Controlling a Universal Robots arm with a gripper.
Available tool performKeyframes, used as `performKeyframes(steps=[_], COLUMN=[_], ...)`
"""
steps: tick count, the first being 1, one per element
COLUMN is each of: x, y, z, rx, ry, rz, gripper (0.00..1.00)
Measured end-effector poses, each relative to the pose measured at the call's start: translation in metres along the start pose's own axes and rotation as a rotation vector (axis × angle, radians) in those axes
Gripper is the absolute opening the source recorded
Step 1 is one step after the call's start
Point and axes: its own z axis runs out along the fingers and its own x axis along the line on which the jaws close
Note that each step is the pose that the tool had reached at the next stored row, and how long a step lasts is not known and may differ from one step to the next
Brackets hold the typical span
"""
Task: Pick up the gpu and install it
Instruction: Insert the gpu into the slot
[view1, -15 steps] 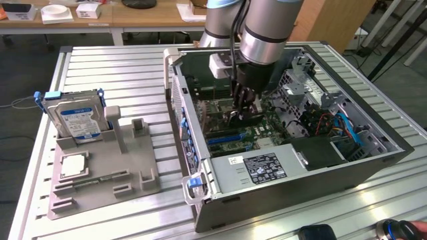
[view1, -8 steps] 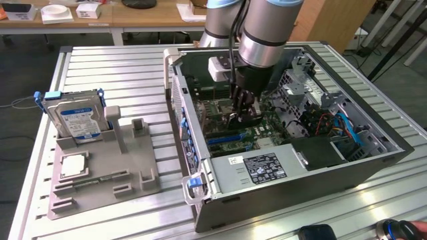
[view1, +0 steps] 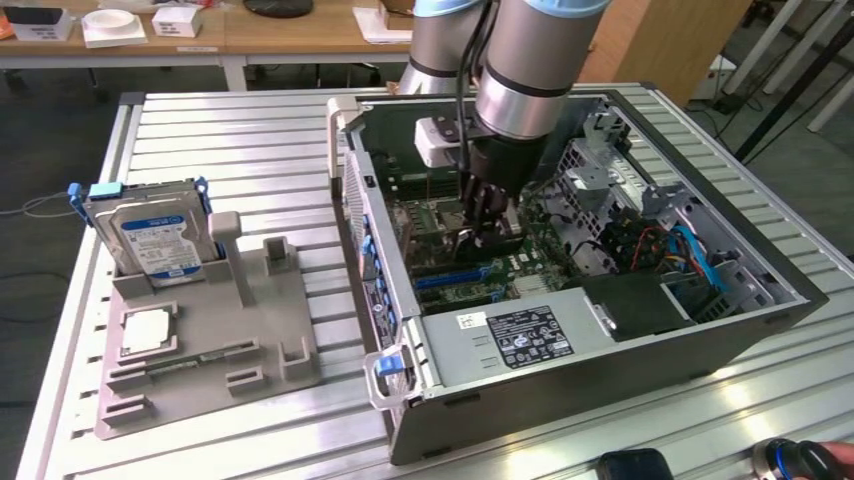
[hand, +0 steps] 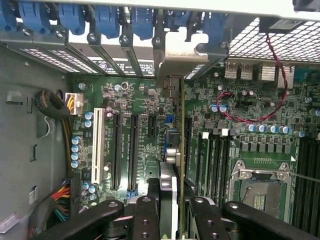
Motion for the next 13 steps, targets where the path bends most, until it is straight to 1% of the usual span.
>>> performKeyframes(steps=[13], x=[0.0021], y=[0.0038], z=[0.0079], rx=[-0.0001], ry=[0.0001], rz=[0.0], gripper=[0.28])
